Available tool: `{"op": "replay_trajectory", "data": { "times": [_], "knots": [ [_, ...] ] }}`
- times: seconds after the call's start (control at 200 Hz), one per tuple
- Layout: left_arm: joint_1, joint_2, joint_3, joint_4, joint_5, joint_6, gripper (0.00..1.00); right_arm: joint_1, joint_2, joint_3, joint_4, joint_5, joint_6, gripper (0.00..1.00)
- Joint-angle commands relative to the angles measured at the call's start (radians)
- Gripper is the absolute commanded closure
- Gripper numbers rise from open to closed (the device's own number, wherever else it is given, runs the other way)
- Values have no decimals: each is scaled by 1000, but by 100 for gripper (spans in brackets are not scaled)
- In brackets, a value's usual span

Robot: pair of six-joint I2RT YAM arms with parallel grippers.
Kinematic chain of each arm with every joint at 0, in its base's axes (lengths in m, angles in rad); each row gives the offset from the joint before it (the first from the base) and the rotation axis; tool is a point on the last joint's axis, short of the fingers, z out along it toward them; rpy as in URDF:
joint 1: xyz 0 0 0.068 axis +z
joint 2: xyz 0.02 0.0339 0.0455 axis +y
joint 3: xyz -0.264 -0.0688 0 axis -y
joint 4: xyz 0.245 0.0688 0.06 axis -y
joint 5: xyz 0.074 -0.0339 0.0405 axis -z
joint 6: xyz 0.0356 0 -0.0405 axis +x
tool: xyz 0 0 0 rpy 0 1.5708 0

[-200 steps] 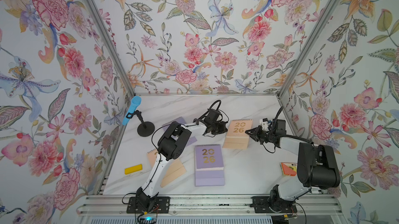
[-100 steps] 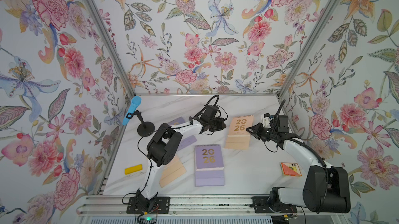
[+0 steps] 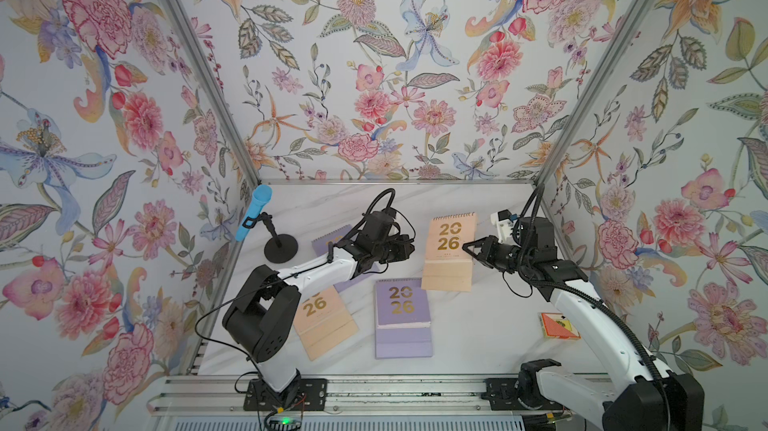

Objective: Stack the calendars
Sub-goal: Place the calendar at the calendar.

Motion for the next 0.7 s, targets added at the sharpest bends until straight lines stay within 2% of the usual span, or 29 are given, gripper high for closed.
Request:
{"op": "replay_trajectory", "data": {
  "times": [0.0, 0.185, 0.385, 0.695],
  "knots": [
    [44, -135, -99, 15, -43, 21, 100, 55, -48, -15, 7, 4, 27, 100],
    [73, -280, -257, 12, -64, 24, 100, 141, -81, -64, 25, -9, 44, 100],
    [73, -390, -417, 51, -80, -4, 100, 179, -130, -143, 125, -63, 115, 100],
    [71, -446, -620, 153, -77, -58, 100, 221, -111, -297, 317, -151, 186, 100]
  ]
}}
